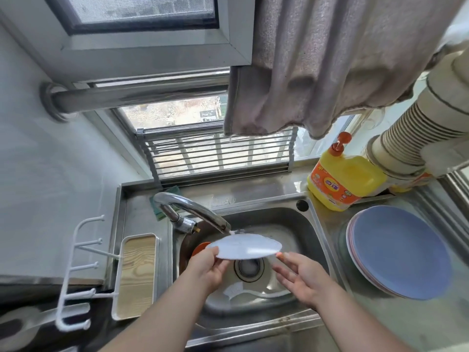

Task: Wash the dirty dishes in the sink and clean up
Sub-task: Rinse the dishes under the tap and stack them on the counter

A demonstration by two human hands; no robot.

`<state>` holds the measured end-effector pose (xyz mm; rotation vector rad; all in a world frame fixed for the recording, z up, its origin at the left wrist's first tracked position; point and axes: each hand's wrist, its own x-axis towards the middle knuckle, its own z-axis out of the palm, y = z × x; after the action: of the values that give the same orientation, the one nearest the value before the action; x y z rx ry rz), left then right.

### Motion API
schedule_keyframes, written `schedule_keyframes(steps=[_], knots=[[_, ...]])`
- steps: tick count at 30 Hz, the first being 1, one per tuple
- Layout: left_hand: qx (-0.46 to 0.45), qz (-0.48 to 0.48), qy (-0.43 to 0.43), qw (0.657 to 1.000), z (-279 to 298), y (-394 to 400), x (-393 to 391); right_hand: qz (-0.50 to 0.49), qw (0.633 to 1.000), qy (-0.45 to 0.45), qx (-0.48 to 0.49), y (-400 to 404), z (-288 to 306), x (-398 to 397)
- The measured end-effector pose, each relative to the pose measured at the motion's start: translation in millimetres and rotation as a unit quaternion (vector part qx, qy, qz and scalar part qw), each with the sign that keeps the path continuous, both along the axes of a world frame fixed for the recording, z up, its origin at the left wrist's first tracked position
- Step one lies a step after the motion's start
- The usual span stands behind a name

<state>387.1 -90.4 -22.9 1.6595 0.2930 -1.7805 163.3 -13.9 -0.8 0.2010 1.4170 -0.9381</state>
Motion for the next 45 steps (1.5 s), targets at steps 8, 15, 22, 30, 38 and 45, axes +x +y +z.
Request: schedule_keyframes(steps=[8,15,22,30,38,45], knots=[[0.013,0.093,-0.02,0.995,7.5,17.0,33.7,0.089,0.996,-0.013,-0.028,-33.9,11.5,52.9],[0.015,0.128,0.025,0.991,7.6,29.1,56.6,0.318,0.91,0.242,-0.107,-42.0,-4.5,67.6],[-0.005,0.01,0.062,0.998,3.8,11.3,30.2,0.642,0.527,0.518,-0.206,-40.7,4.8,39.9],[-0.025,0.007,0.099,0.995,20.0,-23.4,-38.1,0.375,0.809,0.436,-0.125,6.2,-10.0,-23.5],[0.017,0.014,0.068,0.997,12.1,-26.9,-80.2,0.066,0.975,0.212,-0.005,33.4,-10.7,-48.3],[-0.08,-0.216,-0.102,0.968,9.5,-11.9,-58.7,0.05,0.987,0.152,0.014,24.5,9.7,-40.7]])
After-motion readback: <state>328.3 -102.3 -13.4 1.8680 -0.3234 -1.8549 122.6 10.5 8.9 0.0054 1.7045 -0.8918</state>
